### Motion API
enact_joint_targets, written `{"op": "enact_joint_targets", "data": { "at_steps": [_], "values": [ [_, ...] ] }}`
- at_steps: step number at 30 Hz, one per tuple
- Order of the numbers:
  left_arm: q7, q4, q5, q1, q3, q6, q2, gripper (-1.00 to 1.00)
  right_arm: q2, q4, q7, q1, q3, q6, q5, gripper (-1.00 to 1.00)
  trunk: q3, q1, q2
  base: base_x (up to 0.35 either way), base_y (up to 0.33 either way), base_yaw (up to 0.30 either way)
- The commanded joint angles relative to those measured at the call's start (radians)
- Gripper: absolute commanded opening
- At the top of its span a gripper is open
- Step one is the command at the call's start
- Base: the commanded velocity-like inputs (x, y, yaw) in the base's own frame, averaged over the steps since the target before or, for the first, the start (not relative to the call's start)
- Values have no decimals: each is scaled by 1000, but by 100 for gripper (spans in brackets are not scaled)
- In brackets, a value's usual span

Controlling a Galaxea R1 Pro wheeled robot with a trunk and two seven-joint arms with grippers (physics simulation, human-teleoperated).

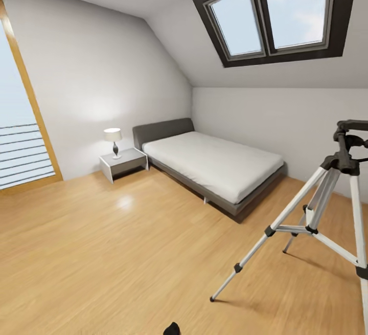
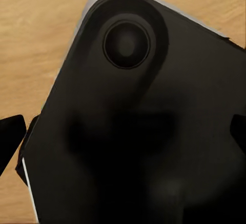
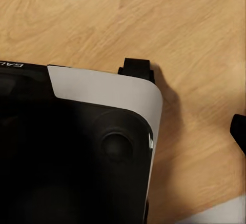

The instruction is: Attach the digital camera to the camera tripod in the bedroom.

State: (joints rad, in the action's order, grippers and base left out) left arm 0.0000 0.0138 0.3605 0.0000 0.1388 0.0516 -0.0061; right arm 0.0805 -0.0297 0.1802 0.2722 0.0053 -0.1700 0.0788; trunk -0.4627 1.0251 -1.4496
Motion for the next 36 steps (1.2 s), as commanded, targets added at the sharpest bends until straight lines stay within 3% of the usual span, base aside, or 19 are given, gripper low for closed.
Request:
{"op": "enact_joint_targets", "data": {
  "at_steps": [1, 5, 11, 36],
  "values": [
    [0, 1, 21, 0, 9, 2, 1, 100, 1, -2, 2, -3, 0, 12, 13, 100, -1, 0, 0, 0, 0, 300],
    [0, 1, 61, 0, 11, 2, 2, 100, 1, -3, 0, -9, 1, 33, 57, 100, -1, 0, 0, 0, 0, 300],
    [0, 2, 75, 0, 11, 2, 3, 100, -1, -4, -1, -11, 1, 40, 94, 100, -1, 0, 0, 0, 0, 300],
    [-1, 3, 64, 0, -1, 4, -2, 100, 2, -4, -2, -11, -1, 79, 101, 100, -1, 0, 0, 7, 0, 300]
  ]
}}
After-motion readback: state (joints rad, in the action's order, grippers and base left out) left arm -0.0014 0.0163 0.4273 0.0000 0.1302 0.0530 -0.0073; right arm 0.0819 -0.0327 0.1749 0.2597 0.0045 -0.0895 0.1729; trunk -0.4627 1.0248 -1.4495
